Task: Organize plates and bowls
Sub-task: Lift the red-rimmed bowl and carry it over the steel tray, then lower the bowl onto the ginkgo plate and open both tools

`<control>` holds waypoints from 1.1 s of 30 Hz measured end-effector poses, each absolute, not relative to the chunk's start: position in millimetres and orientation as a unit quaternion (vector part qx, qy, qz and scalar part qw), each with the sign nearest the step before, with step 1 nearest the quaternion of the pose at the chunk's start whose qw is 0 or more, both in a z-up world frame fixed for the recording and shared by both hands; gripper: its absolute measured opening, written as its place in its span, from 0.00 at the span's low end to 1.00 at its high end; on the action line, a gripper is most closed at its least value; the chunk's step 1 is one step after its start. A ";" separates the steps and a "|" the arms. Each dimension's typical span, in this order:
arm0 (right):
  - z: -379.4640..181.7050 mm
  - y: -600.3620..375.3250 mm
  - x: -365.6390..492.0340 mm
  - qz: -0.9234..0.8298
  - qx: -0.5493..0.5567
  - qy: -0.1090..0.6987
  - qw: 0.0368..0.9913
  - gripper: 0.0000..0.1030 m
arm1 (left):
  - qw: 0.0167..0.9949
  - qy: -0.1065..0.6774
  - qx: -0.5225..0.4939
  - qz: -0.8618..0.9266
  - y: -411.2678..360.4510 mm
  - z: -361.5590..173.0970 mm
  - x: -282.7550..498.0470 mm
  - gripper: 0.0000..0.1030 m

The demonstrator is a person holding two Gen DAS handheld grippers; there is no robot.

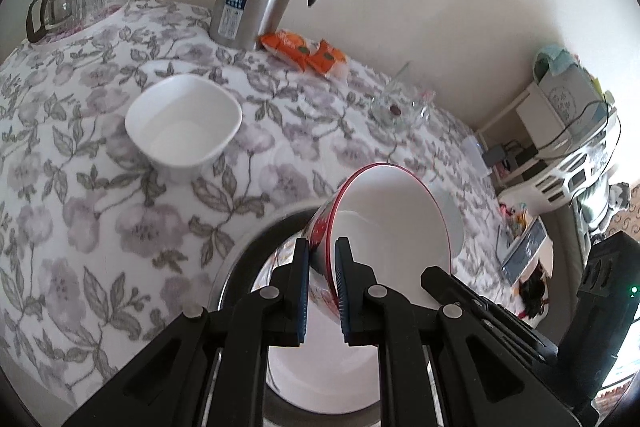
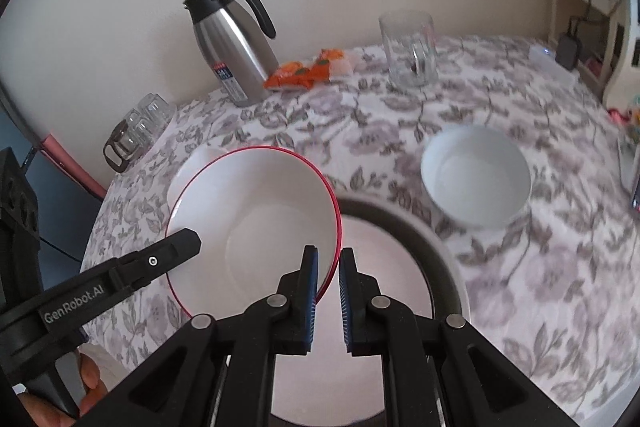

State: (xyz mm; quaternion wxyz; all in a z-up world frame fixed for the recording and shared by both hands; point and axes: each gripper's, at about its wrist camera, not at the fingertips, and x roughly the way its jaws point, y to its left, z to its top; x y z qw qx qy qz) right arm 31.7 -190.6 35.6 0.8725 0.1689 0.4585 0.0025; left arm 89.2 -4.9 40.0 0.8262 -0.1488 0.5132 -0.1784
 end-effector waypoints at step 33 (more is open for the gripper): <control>5.3 -203.1 -1.1 -0.022 0.172 0.462 0.870 0.12 | 0.802 0.567 -0.068 -0.175 -36.5 3.7 67.2 0.12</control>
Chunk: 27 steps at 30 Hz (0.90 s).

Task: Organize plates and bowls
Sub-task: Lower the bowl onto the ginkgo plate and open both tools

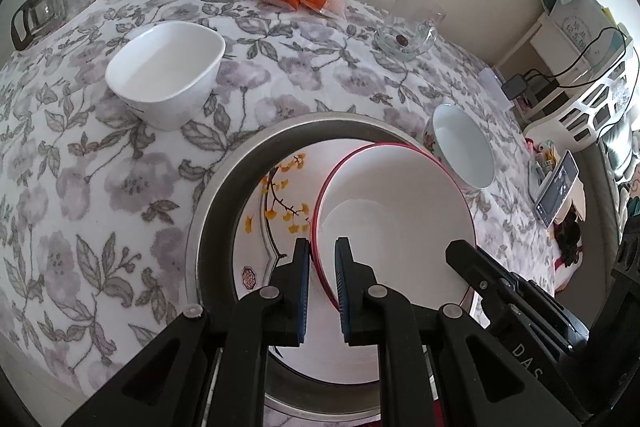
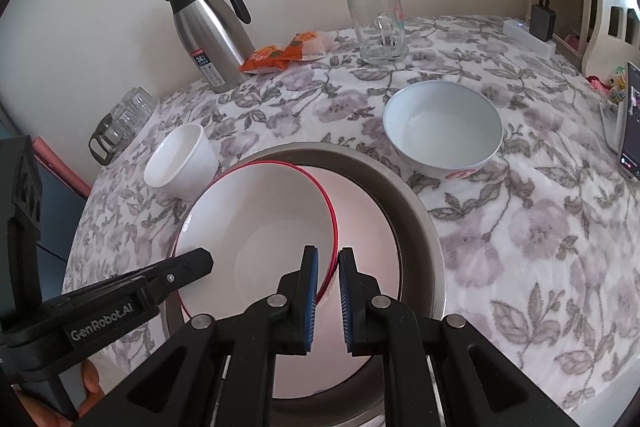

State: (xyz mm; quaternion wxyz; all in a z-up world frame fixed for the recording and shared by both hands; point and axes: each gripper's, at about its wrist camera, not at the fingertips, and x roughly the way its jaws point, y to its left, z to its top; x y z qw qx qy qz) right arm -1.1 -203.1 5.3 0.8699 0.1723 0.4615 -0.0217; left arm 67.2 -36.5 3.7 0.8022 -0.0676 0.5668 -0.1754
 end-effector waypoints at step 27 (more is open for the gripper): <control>3.3 -213.2 -2.2 -0.035 0.206 0.463 0.861 0.30 | 0.805 0.563 -0.116 -0.145 -14.4 8.0 74.3 0.37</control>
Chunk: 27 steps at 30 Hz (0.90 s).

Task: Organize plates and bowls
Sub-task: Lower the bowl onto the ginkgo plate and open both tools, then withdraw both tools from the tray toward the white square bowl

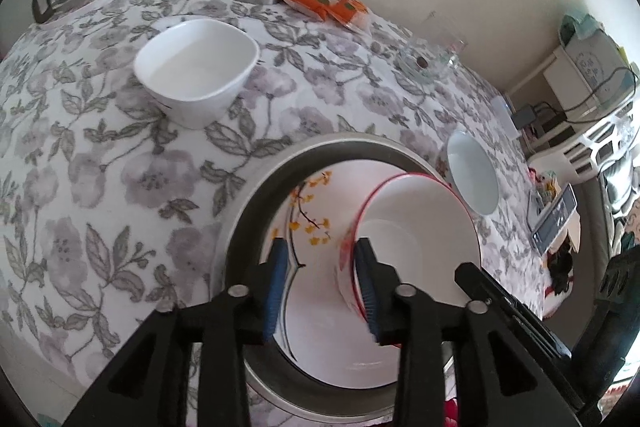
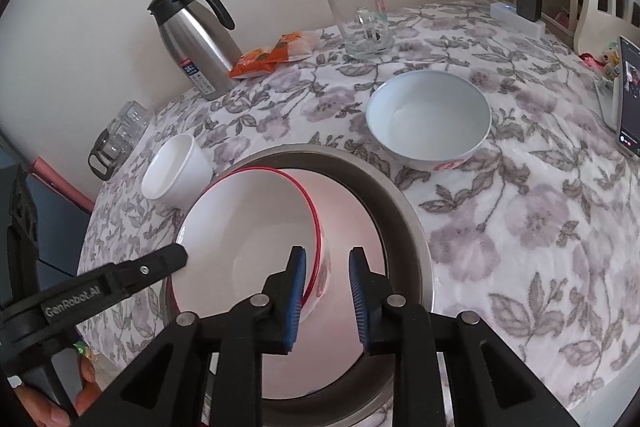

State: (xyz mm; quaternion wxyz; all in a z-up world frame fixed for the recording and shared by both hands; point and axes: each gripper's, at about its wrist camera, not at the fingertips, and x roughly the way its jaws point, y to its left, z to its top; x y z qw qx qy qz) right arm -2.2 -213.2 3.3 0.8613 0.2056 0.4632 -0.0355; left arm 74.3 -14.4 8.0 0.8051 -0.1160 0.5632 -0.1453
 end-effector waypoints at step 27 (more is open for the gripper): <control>10.9 -223.1 -6.0 -0.061 0.205 0.430 0.877 1.00 | 0.838 0.536 -0.102 -0.003 25.5 11.7 82.5 0.96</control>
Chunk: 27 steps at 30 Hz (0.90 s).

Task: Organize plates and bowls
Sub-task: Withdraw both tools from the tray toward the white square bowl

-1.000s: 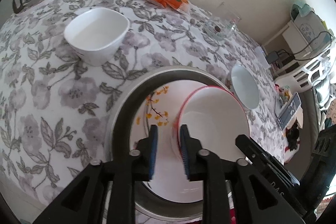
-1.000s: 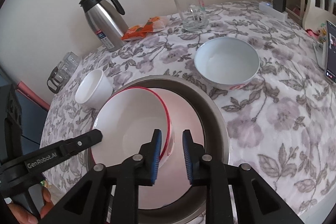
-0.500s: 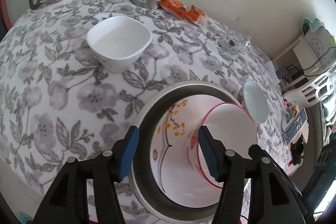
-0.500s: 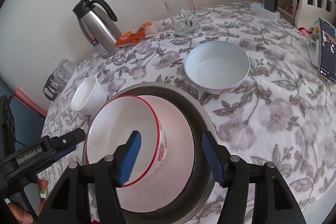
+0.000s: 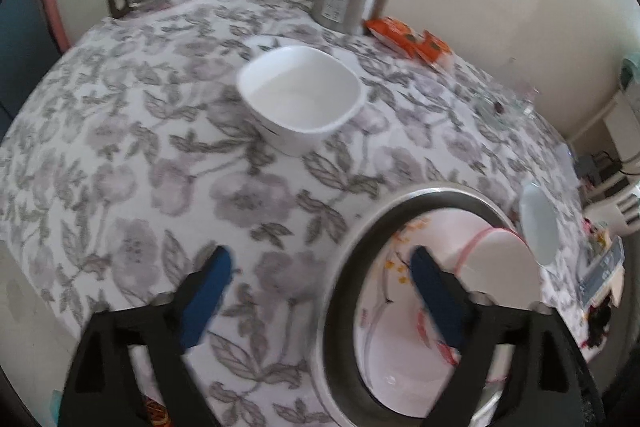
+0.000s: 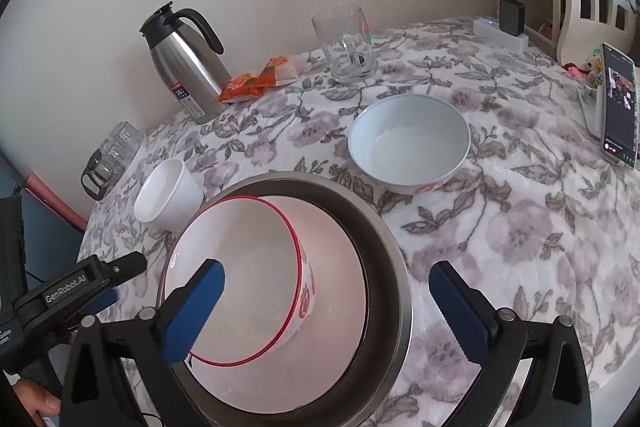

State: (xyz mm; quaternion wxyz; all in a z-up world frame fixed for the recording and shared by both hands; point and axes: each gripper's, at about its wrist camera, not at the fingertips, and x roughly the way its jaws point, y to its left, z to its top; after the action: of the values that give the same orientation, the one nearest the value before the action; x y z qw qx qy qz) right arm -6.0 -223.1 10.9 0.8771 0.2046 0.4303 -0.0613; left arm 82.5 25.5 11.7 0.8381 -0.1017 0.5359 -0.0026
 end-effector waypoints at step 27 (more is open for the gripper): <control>45.9 -186.6 -7.3 -0.017 0.142 0.363 0.921 1.00 | 0.867 0.463 -0.166 0.084 99.0 38.7 90.3 0.97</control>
State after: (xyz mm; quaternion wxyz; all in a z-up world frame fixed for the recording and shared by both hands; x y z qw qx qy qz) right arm -7.3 -186.6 45.9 0.9207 0.1422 0.3631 -0.0167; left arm 90.3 99.0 38.7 0.8666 -0.1665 0.4630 0.0836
